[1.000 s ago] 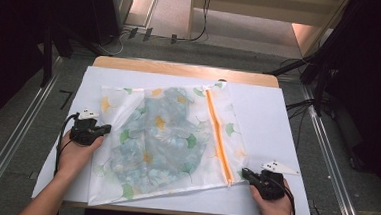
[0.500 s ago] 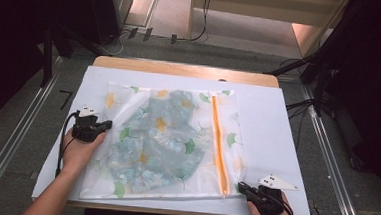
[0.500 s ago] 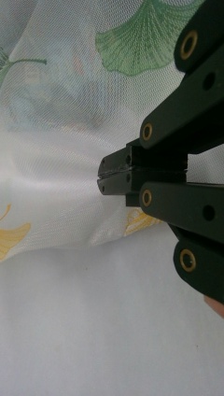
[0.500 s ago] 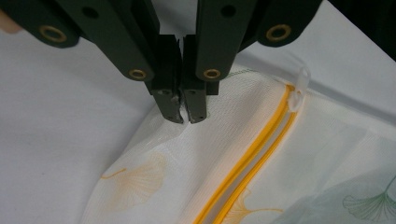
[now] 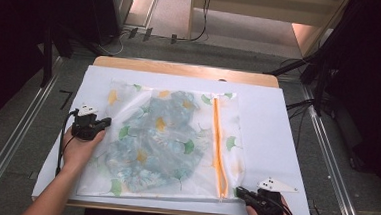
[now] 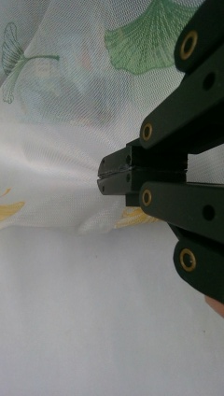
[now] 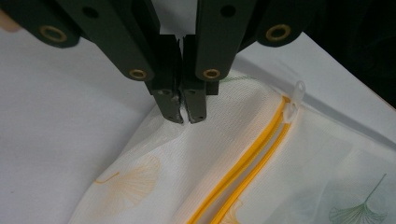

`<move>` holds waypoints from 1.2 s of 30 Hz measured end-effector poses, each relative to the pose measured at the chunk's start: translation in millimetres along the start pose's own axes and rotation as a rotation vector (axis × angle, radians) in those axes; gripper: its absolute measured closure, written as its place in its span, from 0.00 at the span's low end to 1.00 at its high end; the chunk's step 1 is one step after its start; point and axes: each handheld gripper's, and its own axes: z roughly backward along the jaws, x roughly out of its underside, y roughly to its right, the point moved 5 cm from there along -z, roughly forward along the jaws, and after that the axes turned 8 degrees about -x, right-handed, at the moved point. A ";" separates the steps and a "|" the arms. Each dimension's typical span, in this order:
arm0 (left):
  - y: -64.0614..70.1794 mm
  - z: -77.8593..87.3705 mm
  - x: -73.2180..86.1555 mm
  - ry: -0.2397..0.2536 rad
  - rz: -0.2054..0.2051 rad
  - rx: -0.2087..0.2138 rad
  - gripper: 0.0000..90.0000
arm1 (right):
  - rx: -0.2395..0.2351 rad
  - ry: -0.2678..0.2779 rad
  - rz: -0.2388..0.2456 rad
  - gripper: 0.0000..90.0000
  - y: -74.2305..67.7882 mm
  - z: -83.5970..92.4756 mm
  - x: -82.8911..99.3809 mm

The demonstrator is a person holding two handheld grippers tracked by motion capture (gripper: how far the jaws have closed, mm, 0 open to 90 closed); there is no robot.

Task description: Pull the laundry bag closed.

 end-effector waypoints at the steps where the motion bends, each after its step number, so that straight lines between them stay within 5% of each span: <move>1: 0.1 -0.3 0.0 0.002 0.000 -0.003 1.00 | 0.010 0.001 0.002 0.99 0.5 0.5 -0.1; 12: -2.4 -0.4 -2.8 0.034 0.012 0.005 1.00 | 0.017 0.008 0.030 0.97 -4.1 3.2 0.4; 13: -3.3 1.7 -3.7 0.045 0.025 0.010 0.89 | 0.022 0.009 0.023 0.89 -2.3 3.5 0.6; 16: -6.1 9.0 -4.9 0.067 0.071 0.026 0.79 | 0.031 0.025 0.023 0.80 -0.2 4.5 -0.4; 17: -6.7 13.4 -4.6 0.081 0.075 0.015 0.66 | 0.048 0.049 0.018 0.70 2.8 7.3 -3.1; 22: -4.4 38.8 -1.0 0.111 0.076 0.024 0.64 | 0.086 0.101 0.021 0.62 6.8 16.0 -8.6; 25: 5.2 55.8 1.8 0.133 0.056 0.035 0.67 | 0.102 0.123 0.035 0.62 7.2 19.7 -11.2; 28: 20.3 68.0 1.8 0.146 0.044 0.072 0.85 | 0.123 0.153 0.045 0.64 6.6 23.7 -16.4; 36: 97.2 73.1 11.4 0.076 -0.090 0.291 1.00 | 0.082 0.156 0.067 0.78 -2.0 16.6 -22.5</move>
